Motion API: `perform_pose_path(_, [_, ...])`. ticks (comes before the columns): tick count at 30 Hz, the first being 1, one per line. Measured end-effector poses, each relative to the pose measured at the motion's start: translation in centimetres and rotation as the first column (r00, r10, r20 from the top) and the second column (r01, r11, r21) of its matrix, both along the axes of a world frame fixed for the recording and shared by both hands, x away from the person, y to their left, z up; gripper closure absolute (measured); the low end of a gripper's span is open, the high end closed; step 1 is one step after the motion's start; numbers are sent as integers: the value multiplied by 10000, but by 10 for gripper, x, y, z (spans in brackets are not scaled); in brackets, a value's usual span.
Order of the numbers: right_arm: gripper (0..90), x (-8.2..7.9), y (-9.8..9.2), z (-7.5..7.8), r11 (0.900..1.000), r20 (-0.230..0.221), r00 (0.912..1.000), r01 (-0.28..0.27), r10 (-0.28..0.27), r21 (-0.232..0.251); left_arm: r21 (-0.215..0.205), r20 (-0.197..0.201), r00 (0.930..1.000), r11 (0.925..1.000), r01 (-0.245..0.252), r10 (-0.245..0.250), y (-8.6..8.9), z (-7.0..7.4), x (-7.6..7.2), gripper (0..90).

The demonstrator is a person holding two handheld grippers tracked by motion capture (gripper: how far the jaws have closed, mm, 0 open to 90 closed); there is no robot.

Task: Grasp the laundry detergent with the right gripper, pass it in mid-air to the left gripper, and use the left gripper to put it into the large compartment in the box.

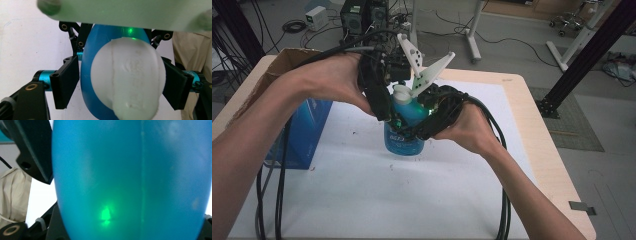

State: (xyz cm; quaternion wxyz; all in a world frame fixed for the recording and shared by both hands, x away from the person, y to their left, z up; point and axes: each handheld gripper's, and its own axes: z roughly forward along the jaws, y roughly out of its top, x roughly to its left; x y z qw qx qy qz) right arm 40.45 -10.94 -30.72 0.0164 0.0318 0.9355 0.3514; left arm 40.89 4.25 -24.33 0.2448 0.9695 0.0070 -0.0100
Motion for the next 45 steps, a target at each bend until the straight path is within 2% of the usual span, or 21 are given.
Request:
perform_pose_path(7, [457,0,1,0,10000,-7,10000,-6,6,-25,78,71,10000,10000,38,-39,-1,-1,0,246])
perform_pose_path(12, [457,-1,2,-1,10000,-28,10000,-12,12,-18,92,93,9999,9999,75,-76,-2,-2,0,296])
perform_pose_path(27, [456,0,2,-2,9999,-54,9999,-90,90,-48,114,178,9995,9996,255,-257,-3,-1,-1,371])
perform_pose_path(38, [451,0,2,-4,9999,7,9999,-127,127,-66,150,251,9994,9996,229,-232,-4,-2,-2,381])
perform_pose_path(42, [448,0,1,-4,9999,-22,9999,-136,136,42,38,232,9995,9997,223,-224,-4,-1,-2,382])
perform_pose_path(45, [445,0,1,-4,9999,-25,9999,-117,117,94,123,281,9993,9996,258,-262,-5,-1,-2,383])
